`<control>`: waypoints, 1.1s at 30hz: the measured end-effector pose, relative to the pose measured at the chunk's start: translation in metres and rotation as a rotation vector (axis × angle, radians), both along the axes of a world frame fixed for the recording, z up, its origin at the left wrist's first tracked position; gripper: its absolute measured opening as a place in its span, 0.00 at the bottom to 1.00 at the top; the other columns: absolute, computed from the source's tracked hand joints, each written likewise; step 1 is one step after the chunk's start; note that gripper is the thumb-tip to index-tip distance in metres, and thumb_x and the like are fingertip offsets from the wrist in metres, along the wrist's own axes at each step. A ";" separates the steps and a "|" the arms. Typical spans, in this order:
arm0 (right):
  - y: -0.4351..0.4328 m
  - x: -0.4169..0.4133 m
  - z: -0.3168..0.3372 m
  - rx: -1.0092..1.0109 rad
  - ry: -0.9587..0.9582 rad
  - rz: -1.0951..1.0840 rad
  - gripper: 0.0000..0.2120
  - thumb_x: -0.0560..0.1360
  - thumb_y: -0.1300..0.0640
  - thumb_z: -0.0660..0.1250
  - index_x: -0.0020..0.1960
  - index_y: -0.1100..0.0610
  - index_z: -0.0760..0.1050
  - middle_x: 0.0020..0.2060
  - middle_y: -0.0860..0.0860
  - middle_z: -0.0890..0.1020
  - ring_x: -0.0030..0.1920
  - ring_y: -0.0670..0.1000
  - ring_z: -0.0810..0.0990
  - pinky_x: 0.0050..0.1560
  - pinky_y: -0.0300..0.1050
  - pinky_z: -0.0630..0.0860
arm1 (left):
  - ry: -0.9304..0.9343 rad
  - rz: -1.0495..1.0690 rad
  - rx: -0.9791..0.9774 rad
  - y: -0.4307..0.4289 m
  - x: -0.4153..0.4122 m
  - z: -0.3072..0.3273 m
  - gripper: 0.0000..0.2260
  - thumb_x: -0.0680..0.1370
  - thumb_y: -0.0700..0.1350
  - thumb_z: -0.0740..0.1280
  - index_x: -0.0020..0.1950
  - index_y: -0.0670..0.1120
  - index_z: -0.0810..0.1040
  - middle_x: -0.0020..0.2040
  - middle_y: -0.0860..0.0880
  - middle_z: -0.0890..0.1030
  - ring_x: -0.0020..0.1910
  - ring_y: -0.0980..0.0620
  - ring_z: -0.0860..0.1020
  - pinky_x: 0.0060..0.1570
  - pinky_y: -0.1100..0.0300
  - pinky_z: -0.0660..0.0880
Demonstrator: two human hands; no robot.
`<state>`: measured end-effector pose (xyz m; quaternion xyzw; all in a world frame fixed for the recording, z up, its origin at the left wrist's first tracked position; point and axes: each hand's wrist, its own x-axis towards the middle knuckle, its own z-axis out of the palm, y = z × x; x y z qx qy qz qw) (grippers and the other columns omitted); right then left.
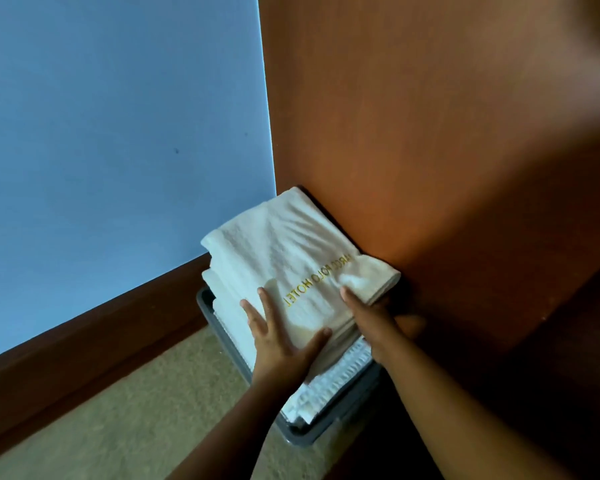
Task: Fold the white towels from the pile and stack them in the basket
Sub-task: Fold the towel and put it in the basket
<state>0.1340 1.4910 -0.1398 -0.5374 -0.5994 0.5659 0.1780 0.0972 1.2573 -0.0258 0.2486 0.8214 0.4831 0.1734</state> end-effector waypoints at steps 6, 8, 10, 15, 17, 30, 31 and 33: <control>-0.107 0.054 0.151 0.220 -0.070 -0.133 0.39 0.72 0.44 0.73 0.78 0.50 0.60 0.74 0.59 0.63 0.72 0.62 0.63 0.69 0.56 0.64 | 0.198 -0.176 -0.089 -0.057 -0.018 0.010 0.59 0.63 0.81 0.64 0.75 0.64 0.25 0.75 0.58 0.22 0.80 0.49 0.36 0.78 0.41 0.54; -0.129 0.060 0.165 0.375 0.051 -0.153 0.30 0.74 0.52 0.72 0.73 0.52 0.68 0.70 0.59 0.69 0.67 0.61 0.70 0.66 0.56 0.70 | 0.202 -0.197 -0.083 -0.088 -0.025 0.019 0.56 0.64 0.80 0.64 0.75 0.66 0.26 0.74 0.61 0.22 0.80 0.51 0.37 0.78 0.41 0.53; -0.161 0.059 0.180 0.454 0.255 -0.061 0.18 0.74 0.57 0.69 0.64 0.53 0.75 0.60 0.56 0.78 0.59 0.56 0.78 0.62 0.58 0.75 | 0.168 -0.195 -0.021 -0.126 -0.029 0.029 0.55 0.67 0.74 0.68 0.75 0.65 0.27 0.75 0.60 0.24 0.78 0.57 0.34 0.78 0.48 0.50; -0.292 0.047 0.205 0.483 0.380 0.315 0.07 0.78 0.60 0.66 0.50 0.49 0.80 0.42 0.50 0.84 0.45 0.52 0.86 0.49 0.47 0.79 | 0.041 -0.188 0.017 -0.251 -0.040 0.029 0.52 0.70 0.73 0.67 0.79 0.63 0.33 0.79 0.59 0.30 0.80 0.57 0.41 0.77 0.52 0.51; -0.344 0.038 0.203 0.418 0.368 0.483 0.09 0.80 0.64 0.63 0.52 0.53 0.80 0.41 0.50 0.84 0.43 0.52 0.86 0.48 0.44 0.78 | -0.101 -0.178 0.079 -0.310 -0.040 0.027 0.47 0.73 0.71 0.65 0.79 0.65 0.36 0.80 0.59 0.35 0.80 0.52 0.55 0.76 0.51 0.58; -0.626 -0.024 0.172 0.350 0.246 1.265 0.09 0.81 0.61 0.64 0.55 0.50 0.80 0.45 0.49 0.84 0.43 0.44 0.86 0.45 0.36 0.80 | -0.354 0.485 0.143 -0.648 0.009 0.004 0.51 0.60 0.82 0.60 0.79 0.58 0.62 0.74 0.49 0.71 0.66 0.51 0.76 0.66 0.48 0.73; -0.640 -0.025 0.170 0.331 0.247 1.308 0.08 0.81 0.61 0.64 0.55 0.51 0.80 0.45 0.49 0.84 0.42 0.44 0.86 0.45 0.36 0.79 | -0.374 0.523 0.131 -0.662 0.022 0.001 0.50 0.62 0.80 0.60 0.79 0.57 0.62 0.73 0.49 0.72 0.66 0.51 0.76 0.65 0.49 0.73; -0.666 -0.022 0.165 0.304 0.241 1.366 0.08 0.80 0.61 0.65 0.53 0.51 0.80 0.44 0.49 0.85 0.42 0.45 0.86 0.45 0.36 0.79 | -0.389 0.544 0.085 -0.688 0.049 -0.005 0.48 0.63 0.81 0.59 0.77 0.58 0.63 0.71 0.50 0.73 0.64 0.53 0.77 0.66 0.48 0.74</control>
